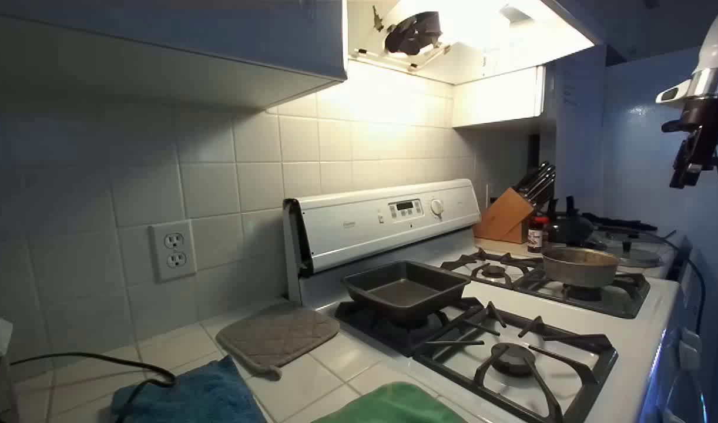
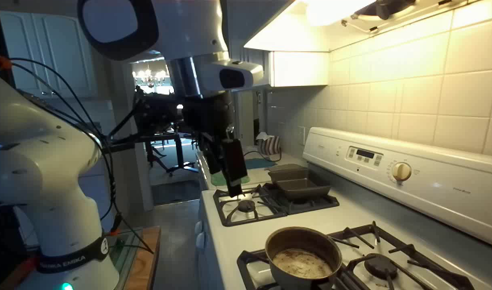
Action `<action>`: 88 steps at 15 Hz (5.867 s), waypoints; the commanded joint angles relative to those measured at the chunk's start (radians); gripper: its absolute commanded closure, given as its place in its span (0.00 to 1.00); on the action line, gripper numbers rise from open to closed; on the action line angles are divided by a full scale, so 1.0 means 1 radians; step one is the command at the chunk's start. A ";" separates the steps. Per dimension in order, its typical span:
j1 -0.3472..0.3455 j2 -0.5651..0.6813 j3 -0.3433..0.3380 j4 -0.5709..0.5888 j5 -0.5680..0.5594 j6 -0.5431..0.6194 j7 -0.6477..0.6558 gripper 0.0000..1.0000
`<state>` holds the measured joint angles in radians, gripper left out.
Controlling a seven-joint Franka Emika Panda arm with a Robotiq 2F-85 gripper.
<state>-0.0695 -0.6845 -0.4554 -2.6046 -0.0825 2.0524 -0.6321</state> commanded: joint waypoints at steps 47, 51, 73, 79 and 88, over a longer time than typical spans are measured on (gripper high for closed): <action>-0.214 0.756 0.086 0.413 0.068 0.470 0.534 0.00; -0.225 0.853 0.099 0.491 0.084 0.461 0.566 0.00; -0.382 1.289 0.196 0.916 0.218 0.521 0.601 0.00; -0.387 1.350 0.204 0.985 0.222 0.526 0.652 0.00; -0.383 1.396 0.208 1.029 0.219 0.514 0.694 0.00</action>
<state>-0.4403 0.6788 -0.2606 -1.6157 0.1144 2.5658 0.0461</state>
